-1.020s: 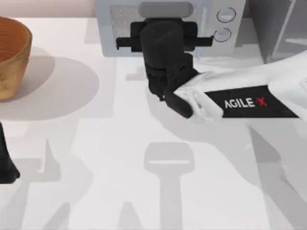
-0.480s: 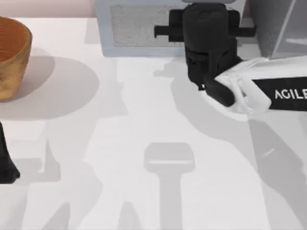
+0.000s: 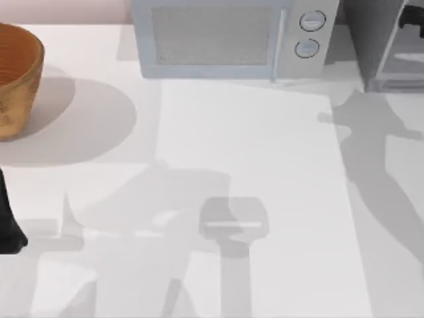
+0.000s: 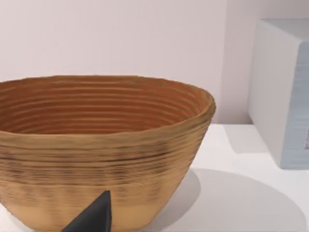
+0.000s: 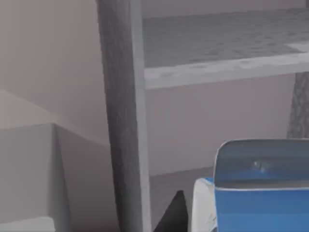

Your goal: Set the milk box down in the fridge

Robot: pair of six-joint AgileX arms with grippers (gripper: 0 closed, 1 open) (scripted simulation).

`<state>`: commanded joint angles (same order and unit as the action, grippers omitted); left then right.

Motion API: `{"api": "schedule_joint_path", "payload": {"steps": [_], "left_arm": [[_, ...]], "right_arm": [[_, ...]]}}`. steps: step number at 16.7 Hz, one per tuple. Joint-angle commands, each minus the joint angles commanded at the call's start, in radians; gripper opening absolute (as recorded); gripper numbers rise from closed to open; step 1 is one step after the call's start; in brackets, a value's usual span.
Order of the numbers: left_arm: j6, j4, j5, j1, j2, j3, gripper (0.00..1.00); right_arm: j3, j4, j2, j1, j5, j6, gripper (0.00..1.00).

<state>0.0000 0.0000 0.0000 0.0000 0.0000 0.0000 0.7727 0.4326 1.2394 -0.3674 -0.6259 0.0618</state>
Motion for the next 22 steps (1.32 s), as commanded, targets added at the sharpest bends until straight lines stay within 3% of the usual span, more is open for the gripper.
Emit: {"api": "schedule_joint_path", "payload": {"steps": [6, 14, 17, 22], "left_arm": [[0.000, 0.000, 0.000, 0.000, 0.000, 0.000, 1.00], [0.000, 0.000, 0.000, 0.000, 0.000, 0.000, 1.00], [0.000, 0.000, 0.000, 0.000, 0.000, 0.000, 1.00], [0.000, 0.000, 0.000, 0.000, 0.000, 0.000, 1.00]], "right_arm": [[-0.333, -0.146, -0.616, 0.183, 0.207, -0.032, 0.00], [-0.706, -0.394, -1.156, 0.346, 0.566, -0.057, 0.00], [-0.767, -0.429, -1.232, 0.365, 0.622, -0.061, 0.00], [-0.772, -0.431, -1.235, 0.365, 0.625, -0.060, 0.00]]}}
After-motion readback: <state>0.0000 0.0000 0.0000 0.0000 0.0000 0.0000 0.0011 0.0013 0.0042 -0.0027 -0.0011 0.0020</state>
